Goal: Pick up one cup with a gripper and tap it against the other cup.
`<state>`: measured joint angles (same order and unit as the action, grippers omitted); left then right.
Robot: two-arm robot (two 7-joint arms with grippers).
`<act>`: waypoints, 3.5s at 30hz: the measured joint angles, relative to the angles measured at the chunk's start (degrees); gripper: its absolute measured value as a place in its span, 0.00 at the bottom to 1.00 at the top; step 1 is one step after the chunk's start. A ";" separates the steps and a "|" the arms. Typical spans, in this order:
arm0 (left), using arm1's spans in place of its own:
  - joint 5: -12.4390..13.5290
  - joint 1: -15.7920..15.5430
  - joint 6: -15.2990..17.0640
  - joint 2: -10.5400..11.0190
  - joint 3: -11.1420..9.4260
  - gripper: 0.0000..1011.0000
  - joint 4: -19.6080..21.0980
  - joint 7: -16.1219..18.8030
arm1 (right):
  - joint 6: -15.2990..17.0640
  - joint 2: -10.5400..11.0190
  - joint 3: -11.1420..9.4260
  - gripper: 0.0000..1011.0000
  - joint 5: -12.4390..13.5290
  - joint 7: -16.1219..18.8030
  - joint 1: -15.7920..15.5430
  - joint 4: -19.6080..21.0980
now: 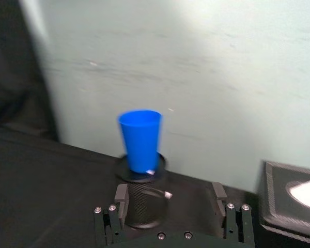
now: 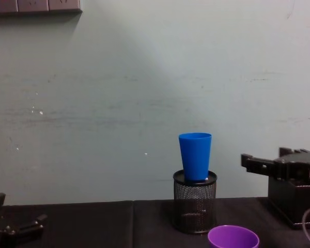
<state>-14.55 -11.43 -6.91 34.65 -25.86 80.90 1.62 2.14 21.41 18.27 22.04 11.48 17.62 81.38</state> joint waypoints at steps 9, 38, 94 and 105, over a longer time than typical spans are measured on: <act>0.00 0.00 0.00 0.00 0.00 0.99 0.00 0.00 | 4.20 -2.51 -1.11 0.99 -3.77 -7.57 -1.20 0.13; 0.00 0.00 0.00 0.00 0.00 0.99 0.00 0.00 | 2.89 -3.70 -1.22 0.99 -7.02 -8.77 -1.45 -1.91; 0.00 0.00 0.00 0.00 0.00 0.99 0.00 0.00 | 3.02 -3.65 -1.16 0.99 -6.97 -8.95 -1.40 -1.82; 0.00 0.00 0.00 0.00 0.00 0.99 0.00 0.00 | 3.02 -3.65 -1.16 0.99 -6.97 -8.95 -1.40 -1.82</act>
